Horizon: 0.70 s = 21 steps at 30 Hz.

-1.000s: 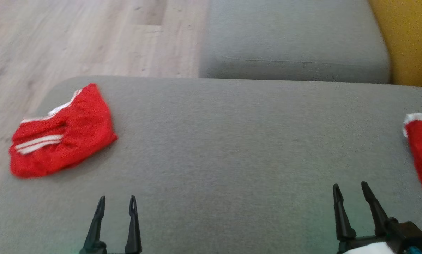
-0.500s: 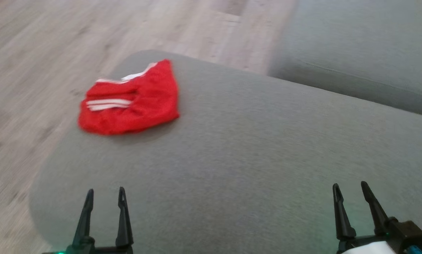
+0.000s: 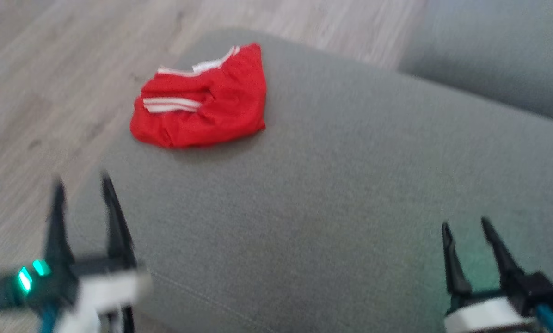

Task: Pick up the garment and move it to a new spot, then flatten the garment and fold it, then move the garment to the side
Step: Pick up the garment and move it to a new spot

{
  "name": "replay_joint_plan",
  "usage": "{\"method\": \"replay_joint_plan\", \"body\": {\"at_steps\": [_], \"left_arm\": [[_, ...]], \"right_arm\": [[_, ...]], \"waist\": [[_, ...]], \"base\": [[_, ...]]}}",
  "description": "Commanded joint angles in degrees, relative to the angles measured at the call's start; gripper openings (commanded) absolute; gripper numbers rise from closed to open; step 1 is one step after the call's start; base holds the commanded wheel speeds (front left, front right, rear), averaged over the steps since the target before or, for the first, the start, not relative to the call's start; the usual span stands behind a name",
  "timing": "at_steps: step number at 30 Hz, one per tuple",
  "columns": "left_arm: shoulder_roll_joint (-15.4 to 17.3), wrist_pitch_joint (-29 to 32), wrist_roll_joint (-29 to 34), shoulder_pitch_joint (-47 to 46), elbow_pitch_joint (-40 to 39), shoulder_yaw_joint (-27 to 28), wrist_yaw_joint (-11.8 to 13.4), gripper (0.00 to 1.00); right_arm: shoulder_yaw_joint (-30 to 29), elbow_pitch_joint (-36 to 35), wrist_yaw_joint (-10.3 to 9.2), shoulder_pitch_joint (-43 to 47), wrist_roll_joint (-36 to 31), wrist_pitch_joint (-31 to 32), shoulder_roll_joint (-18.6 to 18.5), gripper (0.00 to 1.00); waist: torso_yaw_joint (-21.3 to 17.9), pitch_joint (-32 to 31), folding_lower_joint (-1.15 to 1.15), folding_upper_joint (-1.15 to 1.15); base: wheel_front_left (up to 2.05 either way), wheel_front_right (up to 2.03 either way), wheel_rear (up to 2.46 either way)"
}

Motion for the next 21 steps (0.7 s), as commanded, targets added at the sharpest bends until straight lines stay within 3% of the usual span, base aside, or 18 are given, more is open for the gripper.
{"method": "replay_joint_plan", "body": {"at_steps": [1,5,8,11,16,21], "left_arm": [[0.4,-0.3,-0.4,-7.3,-2.3,3.0,-1.0,1.00],[3.1,-0.3,-2.1,-19.6,2.6,5.4,-5.2,1.00],[5.7,0.2,-3.3,-30.5,12.0,5.0,-8.7,1.00],[8.1,4.8,-5.0,-42.1,22.2,4.2,-11.2,1.00],[11.1,14.9,-8.5,-56.6,38.7,2.7,-13.1,1.00],[14.1,22.6,-12.4,-63.9,53.3,2.7,-13.7,1.00]], "right_arm": [[0.6,-2.2,0.39,-4.0,-1.1,-0.6,-1.2,1.00],[0.3,-3.1,0.39,-7.8,-3.1,-0.6,-4.1,1.00],[0.2,-3.8,0.39,-10.7,-4.1,-0.6,-6.6,1.00],[0.3,-4.5,0.39,-13.5,-4.9,-0.6,-8.8,1.00],[-0.1,-5.4,0.39,-16.3,-5.6,-0.6,-10.3,1.00],[-0.2,-6.2,0.39,-17.2,-6.0,-0.6,-10.6,1.00]], "waist": [[-2.0,5.9,0.00,0.00],[-4.1,12.9,0.00,0.00],[-5.6,17.5,0.00,0.00],[-7.6,21.6,0.00,0.00],[-11.0,26.4,0.00,0.00],[-15.1,29.7,0.00,0.00]], "base": [[0.00,0.00,0.00],[0.00,0.00,0.00],[0.00,0.00,0.00],[0.00,0.00,0.00],[0.00,0.00,0.00],[0.00,0.00,0.00]]}}
